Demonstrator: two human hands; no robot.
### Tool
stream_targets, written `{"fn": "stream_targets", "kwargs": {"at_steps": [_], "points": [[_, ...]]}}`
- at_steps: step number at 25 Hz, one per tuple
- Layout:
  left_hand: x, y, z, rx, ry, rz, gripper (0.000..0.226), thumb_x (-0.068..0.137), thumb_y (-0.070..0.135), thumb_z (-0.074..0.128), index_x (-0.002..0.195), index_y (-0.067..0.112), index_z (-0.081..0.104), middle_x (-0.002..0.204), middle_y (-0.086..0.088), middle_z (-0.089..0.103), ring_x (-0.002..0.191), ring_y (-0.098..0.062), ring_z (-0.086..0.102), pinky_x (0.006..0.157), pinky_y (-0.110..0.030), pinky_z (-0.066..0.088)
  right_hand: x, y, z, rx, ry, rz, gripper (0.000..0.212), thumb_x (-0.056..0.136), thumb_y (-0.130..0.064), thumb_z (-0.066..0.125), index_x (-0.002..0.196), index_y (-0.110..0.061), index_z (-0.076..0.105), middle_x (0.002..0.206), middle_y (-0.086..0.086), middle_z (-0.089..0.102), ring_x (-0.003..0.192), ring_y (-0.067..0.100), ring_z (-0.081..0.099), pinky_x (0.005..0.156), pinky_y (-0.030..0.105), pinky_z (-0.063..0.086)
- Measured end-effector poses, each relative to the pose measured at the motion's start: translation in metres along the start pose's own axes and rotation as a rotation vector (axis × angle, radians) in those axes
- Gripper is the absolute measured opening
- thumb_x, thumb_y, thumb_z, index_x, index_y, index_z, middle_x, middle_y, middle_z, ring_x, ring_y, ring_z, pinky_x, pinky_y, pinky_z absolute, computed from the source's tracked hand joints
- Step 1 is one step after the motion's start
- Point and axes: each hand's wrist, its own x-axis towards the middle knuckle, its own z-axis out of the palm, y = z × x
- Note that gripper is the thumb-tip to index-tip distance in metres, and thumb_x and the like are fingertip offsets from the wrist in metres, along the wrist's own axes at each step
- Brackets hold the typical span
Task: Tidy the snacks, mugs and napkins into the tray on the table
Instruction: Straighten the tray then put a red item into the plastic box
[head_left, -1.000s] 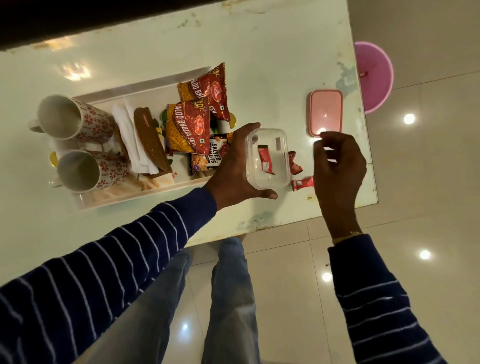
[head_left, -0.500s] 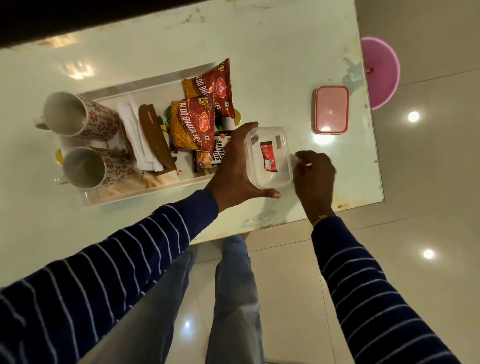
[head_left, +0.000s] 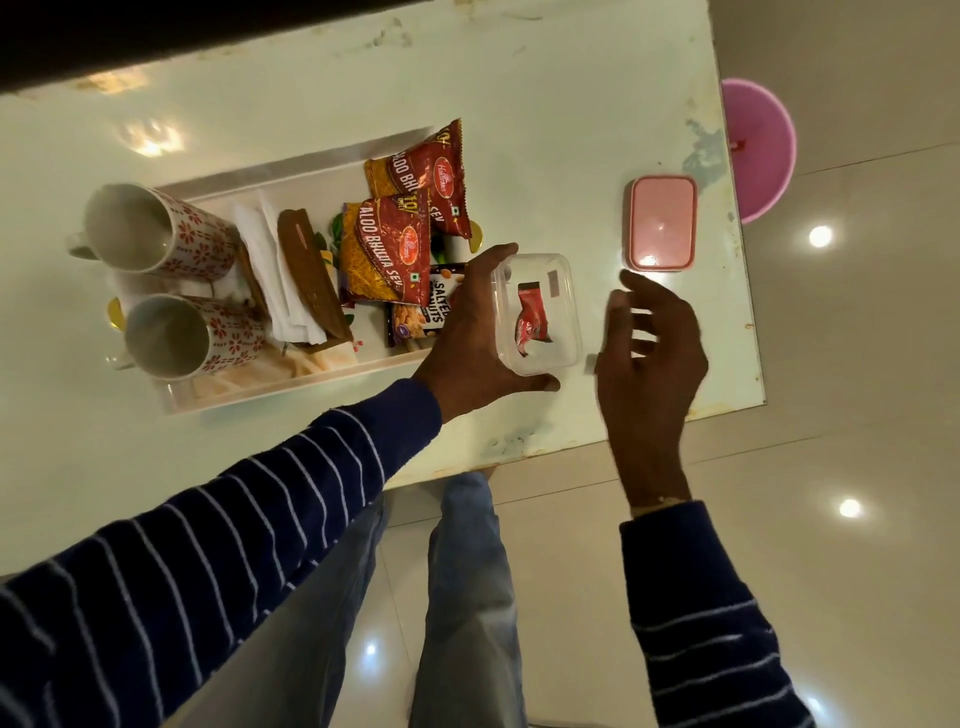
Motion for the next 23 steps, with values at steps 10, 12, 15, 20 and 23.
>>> {"fn": "stream_targets", "kwargs": {"at_steps": [10, 12, 15, 20, 23], "points": [[-0.005, -0.002, -0.002, 0.018, 0.016, 0.008, 0.123, 0.052, 0.031, 0.097, 0.145, 0.011, 0.02, 0.149, -0.01, 0.029, 0.137, -0.023, 0.037, 0.11, -0.046, 0.044, -0.024, 0.106, -0.001, -0.597, -0.299, -0.1, 0.033, 0.093, -0.005, 0.058, 0.119, -0.023, 0.065, 0.12, 0.002, 0.058, 0.107, 0.023, 0.051, 0.075, 0.04, 0.058], [-0.005, -0.001, -0.001, 0.014, 0.017, 0.007, 0.123, 0.052, 0.032, 0.097, 0.145, 0.012, 0.02, 0.15, -0.008, 0.029, 0.137, -0.022, 0.036, 0.11, -0.045, 0.044, -0.019, 0.103, -0.001, -0.459, -0.252, -0.011, 0.032, 0.095, 0.0, 0.053, 0.115, -0.018, 0.068, 0.112, 0.003, 0.061, 0.103, 0.022, 0.056, 0.081, 0.028, 0.055], [-0.005, -0.001, -0.002, 0.01, 0.029, 0.01, 0.122, 0.052, 0.033, 0.096, 0.146, 0.018, 0.019, 0.15, -0.006, 0.03, 0.138, -0.02, 0.035, 0.11, -0.043, 0.044, -0.007, 0.077, -0.005, -0.284, -0.089, 0.141, 0.026, 0.094, -0.005, 0.058, 0.115, -0.014, 0.072, 0.106, 0.005, 0.069, 0.095, 0.019, 0.065, 0.08, -0.002, 0.038], [-0.002, -0.007, 0.001, 0.068, 0.031, 0.003, 0.122, 0.053, 0.029, 0.096, 0.146, 0.014, 0.019, 0.149, -0.009, 0.03, 0.138, -0.018, 0.034, 0.108, -0.042, 0.046, -0.009, -0.012, -0.012, 0.031, 0.053, -0.019, 0.022, 0.091, -0.023, 0.064, 0.111, -0.02, 0.072, 0.098, -0.008, 0.071, 0.082, 0.001, 0.065, 0.069, 0.003, 0.046], [-0.003, -0.007, 0.007, 0.077, 0.024, 0.025, 0.106, 0.066, 0.013, 0.09, 0.146, 0.014, 0.02, 0.142, 0.0, 0.031, 0.123, 0.011, 0.041, 0.09, -0.017, 0.053, -0.022, -0.038, -0.004, -0.013, -0.126, -0.099, 0.027, 0.091, -0.034, 0.068, 0.116, -0.023, 0.068, 0.104, -0.01, 0.068, 0.088, 0.0, 0.063, 0.068, 0.005, 0.048]]}}
